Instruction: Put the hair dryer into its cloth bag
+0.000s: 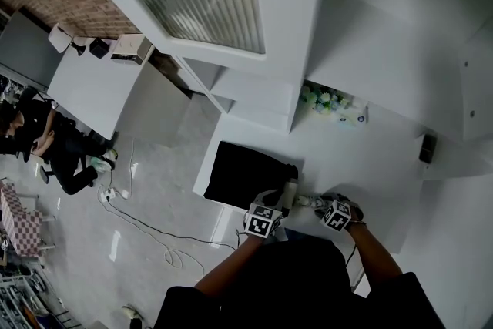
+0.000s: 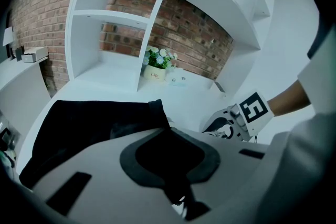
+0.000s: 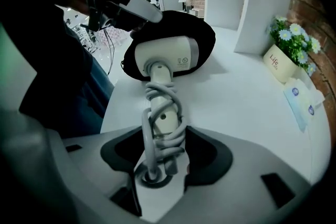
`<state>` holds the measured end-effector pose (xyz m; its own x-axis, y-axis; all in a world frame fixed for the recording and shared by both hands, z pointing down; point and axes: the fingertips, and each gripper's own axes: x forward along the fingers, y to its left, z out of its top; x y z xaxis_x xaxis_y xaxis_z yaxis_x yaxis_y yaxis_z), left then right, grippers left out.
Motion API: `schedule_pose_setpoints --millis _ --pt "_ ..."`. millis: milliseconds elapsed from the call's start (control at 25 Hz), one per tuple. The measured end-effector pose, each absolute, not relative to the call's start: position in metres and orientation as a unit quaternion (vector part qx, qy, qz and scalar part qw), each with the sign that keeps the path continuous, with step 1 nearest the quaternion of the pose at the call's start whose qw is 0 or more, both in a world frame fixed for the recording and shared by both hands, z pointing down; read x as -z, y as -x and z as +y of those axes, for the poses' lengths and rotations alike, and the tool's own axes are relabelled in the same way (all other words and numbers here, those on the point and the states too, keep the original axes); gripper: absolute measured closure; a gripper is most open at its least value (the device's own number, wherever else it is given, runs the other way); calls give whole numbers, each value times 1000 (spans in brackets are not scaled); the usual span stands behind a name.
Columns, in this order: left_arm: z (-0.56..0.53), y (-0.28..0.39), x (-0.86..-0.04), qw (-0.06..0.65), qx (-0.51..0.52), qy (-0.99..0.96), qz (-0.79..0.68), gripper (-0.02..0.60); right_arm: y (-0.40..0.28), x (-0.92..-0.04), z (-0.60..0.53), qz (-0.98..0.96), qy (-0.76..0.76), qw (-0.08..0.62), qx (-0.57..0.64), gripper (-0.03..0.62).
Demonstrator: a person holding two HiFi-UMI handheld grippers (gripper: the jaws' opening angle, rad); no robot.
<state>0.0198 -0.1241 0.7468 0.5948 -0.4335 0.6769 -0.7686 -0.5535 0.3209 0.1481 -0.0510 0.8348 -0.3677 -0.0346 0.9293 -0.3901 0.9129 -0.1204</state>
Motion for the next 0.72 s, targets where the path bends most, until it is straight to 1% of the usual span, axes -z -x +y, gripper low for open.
schedule_pose_setpoints --millis 120,400,600,720 --pt "-123 -21 -747 307 -281 -835 -360 541 -141 -818 -60 -830 -148 513 -160 359" --pt "-125 -28 -743 305 -271 -838 -363 541 -109 -786 -83 -868 -165 442 -156 368" --pt "-126 -28 -735 299 -265 -841 -365 541 -84 -778 -97 -879 -156 424 -154 370" --pt "-126 -29 -734 265 -282 -849 -361 541 -70 -776 -106 -884 -151 417 -148 370"
